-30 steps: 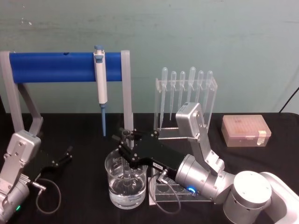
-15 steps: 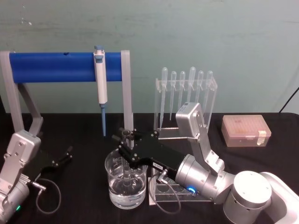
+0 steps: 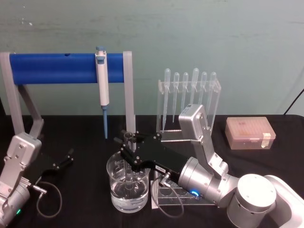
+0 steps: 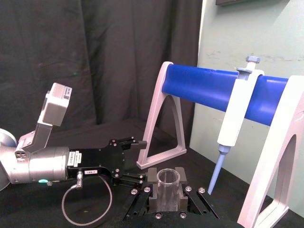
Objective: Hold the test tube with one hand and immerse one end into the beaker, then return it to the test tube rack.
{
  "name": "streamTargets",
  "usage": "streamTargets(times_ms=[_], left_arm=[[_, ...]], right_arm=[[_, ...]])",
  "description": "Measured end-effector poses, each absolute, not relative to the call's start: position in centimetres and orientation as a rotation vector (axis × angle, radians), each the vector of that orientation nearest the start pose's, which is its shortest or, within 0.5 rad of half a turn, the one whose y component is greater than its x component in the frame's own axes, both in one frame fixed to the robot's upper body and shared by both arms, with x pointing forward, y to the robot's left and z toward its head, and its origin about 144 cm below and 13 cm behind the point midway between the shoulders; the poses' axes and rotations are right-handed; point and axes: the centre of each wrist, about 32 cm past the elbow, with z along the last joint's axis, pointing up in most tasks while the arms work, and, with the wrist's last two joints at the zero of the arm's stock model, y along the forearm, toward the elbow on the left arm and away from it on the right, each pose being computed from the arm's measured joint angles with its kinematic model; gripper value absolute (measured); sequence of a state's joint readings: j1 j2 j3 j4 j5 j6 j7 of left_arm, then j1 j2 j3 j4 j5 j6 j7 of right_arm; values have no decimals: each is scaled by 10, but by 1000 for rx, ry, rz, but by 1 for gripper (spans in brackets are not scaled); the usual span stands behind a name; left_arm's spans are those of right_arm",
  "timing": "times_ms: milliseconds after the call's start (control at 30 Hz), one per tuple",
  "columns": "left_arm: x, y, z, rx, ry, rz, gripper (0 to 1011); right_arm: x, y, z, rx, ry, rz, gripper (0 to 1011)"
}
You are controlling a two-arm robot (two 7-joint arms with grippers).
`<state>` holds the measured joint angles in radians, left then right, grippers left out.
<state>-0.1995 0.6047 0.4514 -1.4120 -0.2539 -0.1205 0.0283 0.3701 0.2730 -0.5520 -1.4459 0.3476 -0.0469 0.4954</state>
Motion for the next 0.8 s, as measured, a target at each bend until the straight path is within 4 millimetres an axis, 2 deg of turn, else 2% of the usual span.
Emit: streamTargets(times_ms=[800], left_arm=[[489,310,1140,304,-285,1248,1000]], right_arm=[[523,-154,1195,29,-128,-588,224]])
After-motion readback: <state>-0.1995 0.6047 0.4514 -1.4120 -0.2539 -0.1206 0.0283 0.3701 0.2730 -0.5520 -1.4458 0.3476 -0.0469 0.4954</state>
